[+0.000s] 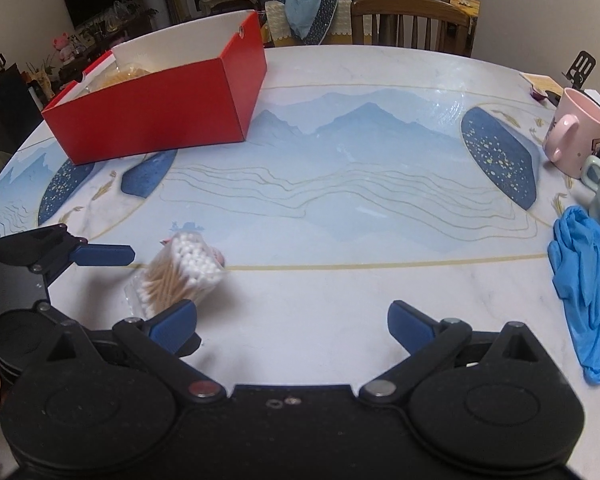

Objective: Organize objects
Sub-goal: 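Move the left tool toward the cotton-swab bag while the right tool approaches the red-and-white tube, then grasp the cotton-swab bag with the left tool while the right tool grasps the red-and-white tube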

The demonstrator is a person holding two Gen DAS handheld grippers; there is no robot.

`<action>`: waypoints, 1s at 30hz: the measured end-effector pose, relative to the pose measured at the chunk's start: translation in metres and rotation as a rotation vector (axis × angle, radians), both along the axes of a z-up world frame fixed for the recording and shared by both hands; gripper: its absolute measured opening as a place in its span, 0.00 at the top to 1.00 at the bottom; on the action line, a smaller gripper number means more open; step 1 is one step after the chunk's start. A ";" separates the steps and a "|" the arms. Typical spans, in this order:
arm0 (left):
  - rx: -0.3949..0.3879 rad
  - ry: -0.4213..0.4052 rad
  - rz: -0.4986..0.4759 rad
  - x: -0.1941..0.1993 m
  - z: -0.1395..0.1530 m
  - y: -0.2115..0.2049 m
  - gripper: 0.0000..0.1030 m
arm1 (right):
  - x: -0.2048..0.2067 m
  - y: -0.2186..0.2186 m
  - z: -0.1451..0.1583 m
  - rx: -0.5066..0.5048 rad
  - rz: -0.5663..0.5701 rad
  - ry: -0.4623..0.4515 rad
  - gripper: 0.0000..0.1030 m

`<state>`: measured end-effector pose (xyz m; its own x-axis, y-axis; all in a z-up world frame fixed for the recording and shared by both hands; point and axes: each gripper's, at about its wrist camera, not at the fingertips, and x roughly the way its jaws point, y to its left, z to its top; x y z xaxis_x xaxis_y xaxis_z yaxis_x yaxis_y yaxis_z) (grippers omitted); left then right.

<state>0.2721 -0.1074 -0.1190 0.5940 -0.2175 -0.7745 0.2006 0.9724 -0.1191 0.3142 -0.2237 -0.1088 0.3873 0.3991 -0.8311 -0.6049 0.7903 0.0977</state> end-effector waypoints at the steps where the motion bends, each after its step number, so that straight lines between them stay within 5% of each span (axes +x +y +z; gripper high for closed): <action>1: -0.003 0.001 -0.001 0.001 0.000 0.000 0.04 | 0.001 0.000 -0.001 0.000 0.001 0.004 0.01; 4: 0.010 0.006 -0.011 0.002 -0.002 -0.002 0.27 | 0.002 0.001 -0.002 -0.002 0.005 0.012 0.01; 11: -0.004 -0.001 -0.014 -0.002 0.001 0.003 0.53 | 0.004 0.008 -0.005 0.009 0.015 0.032 0.01; 19: -0.017 0.007 -0.004 -0.022 0.005 0.016 0.57 | 0.003 0.022 -0.006 0.023 0.044 0.039 0.02; 30: -0.003 0.035 0.144 -0.048 0.006 0.054 0.57 | 0.009 0.058 -0.023 0.007 0.102 0.069 0.11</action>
<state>0.2238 -0.0532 -0.1134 0.5922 -0.1343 -0.7945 0.0547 0.9904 -0.1267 0.3234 -0.1661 -0.1318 0.2867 0.4392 -0.8514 -0.6736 0.7244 0.1469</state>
